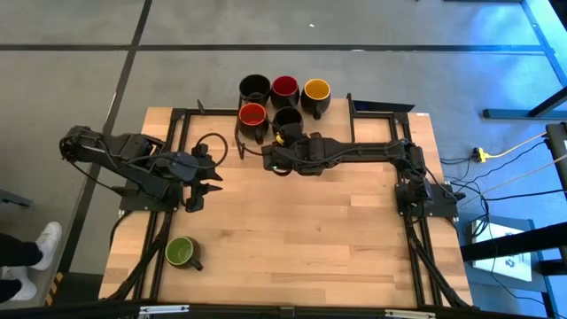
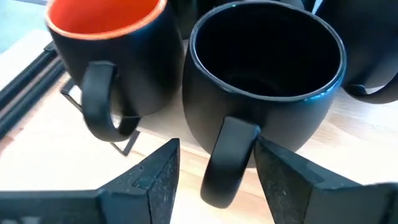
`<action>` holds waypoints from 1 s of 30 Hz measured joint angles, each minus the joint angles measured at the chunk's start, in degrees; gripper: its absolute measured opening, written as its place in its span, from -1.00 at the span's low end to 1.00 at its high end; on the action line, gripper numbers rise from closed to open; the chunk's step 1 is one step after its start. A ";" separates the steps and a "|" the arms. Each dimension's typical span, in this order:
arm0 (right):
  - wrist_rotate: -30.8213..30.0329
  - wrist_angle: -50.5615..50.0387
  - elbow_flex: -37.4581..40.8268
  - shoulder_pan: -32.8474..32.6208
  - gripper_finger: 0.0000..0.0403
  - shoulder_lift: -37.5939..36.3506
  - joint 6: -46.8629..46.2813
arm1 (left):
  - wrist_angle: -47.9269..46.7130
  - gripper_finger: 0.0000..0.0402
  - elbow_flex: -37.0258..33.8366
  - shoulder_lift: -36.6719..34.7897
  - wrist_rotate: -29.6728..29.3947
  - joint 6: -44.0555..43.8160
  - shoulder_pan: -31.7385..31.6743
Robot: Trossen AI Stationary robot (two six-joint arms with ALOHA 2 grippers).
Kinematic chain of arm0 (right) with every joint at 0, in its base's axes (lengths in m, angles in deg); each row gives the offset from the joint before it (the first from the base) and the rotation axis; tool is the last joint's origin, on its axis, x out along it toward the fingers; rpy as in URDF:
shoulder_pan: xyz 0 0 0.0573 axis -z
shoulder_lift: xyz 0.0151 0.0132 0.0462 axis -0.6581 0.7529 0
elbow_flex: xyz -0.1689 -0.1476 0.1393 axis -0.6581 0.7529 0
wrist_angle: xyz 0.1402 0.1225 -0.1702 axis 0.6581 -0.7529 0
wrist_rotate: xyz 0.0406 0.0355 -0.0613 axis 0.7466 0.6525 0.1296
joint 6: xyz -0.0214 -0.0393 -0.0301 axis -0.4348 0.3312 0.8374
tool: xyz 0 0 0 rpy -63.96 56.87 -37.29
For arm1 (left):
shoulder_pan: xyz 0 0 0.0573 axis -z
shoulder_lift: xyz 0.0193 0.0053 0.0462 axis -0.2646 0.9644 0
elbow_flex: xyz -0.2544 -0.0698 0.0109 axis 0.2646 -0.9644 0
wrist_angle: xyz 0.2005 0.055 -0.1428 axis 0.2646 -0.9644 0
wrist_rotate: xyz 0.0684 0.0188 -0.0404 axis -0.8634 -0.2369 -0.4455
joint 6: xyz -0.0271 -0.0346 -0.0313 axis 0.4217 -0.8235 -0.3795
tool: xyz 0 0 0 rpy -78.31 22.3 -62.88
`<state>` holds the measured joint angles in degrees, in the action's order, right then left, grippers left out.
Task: Place coffee mugs
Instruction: Put the black mug on the shelf, then put the green mug on the shelf
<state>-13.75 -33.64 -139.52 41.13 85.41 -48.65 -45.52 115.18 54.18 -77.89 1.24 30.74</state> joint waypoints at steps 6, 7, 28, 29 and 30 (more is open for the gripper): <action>0.22 -1.16 -2.79 -0.38 -0.04 -0.09 0.90 | 0.00 -0.41 0.00 0.00 -0.02 0.00 0.00; 0.24 -1.73 -3.73 -0.38 -0.04 -0.09 0.97 | 0.00 -0.41 0.00 0.00 -0.02 0.00 0.02; 6.59 -10.26 -18.84 -16.38 -0.04 -0.28 13.36 | -0.03 -0.41 -0.04 0.28 1.04 -0.51 0.03; 7.02 -9.90 -18.01 -18.58 -0.04 -0.29 12.76 | -0.01 -0.41 -0.04 0.33 1.27 -0.75 0.04; 7.13 -8.52 -16.59 -20.81 -0.04 -0.40 11.18 | 0.11 -0.41 -0.04 0.43 1.84 -1.23 0.05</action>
<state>-6.62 -42.17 -156.11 20.32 85.00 -37.47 -45.41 115.13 54.61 -76.06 0.01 30.79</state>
